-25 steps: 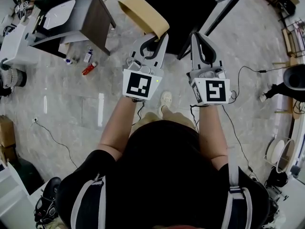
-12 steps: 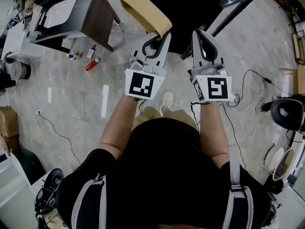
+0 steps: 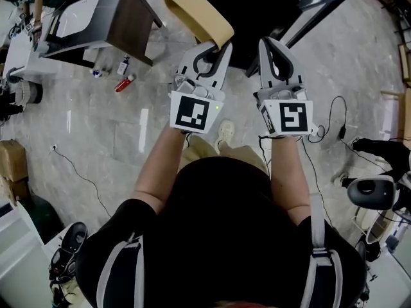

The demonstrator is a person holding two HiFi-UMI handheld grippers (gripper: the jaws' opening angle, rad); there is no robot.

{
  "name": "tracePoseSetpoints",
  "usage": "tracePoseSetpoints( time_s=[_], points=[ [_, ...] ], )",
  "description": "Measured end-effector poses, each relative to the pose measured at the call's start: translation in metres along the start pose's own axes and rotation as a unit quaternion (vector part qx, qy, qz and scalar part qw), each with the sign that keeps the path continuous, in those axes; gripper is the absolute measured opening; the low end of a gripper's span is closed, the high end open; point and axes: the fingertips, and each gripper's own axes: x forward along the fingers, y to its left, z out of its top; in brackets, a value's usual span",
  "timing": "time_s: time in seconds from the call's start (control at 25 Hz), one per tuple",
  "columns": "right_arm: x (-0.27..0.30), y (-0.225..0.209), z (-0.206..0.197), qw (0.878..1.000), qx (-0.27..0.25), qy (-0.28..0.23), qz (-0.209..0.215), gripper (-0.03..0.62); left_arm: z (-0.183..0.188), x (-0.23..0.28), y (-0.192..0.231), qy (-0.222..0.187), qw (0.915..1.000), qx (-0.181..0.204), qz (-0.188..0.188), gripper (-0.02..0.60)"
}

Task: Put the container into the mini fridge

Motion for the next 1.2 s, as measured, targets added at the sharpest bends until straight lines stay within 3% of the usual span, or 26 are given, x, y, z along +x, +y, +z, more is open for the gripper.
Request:
tracePoseSetpoints(
  time_s=[0.4, 0.88, 1.0, 1.2],
  points=[
    [0.009, -0.016, -0.008, 1.0, -0.007, 0.005, 0.004, 0.037, -0.008, 0.022, -0.004, 0.009, 0.9999, 0.001, -0.008, 0.026],
    [0.009, -0.012, -0.016, 1.0, 0.021, 0.002, 0.009, 0.037, -0.023, 0.017, -0.006, 0.034, 0.9993, 0.009, -0.009, 0.026],
    [0.011, -0.015, -0.02, 0.999, 0.031, 0.001, 0.009, 0.037, -0.032, 0.021, -0.009, 0.043, 0.999, -0.005, -0.01, 0.026],
    [0.016, -0.02, -0.023, 0.999, 0.044, -0.008, 0.007, 0.037, -0.045, 0.032, -0.018, 0.06, 0.9975, 0.021, -0.03, 0.026]
  ],
)
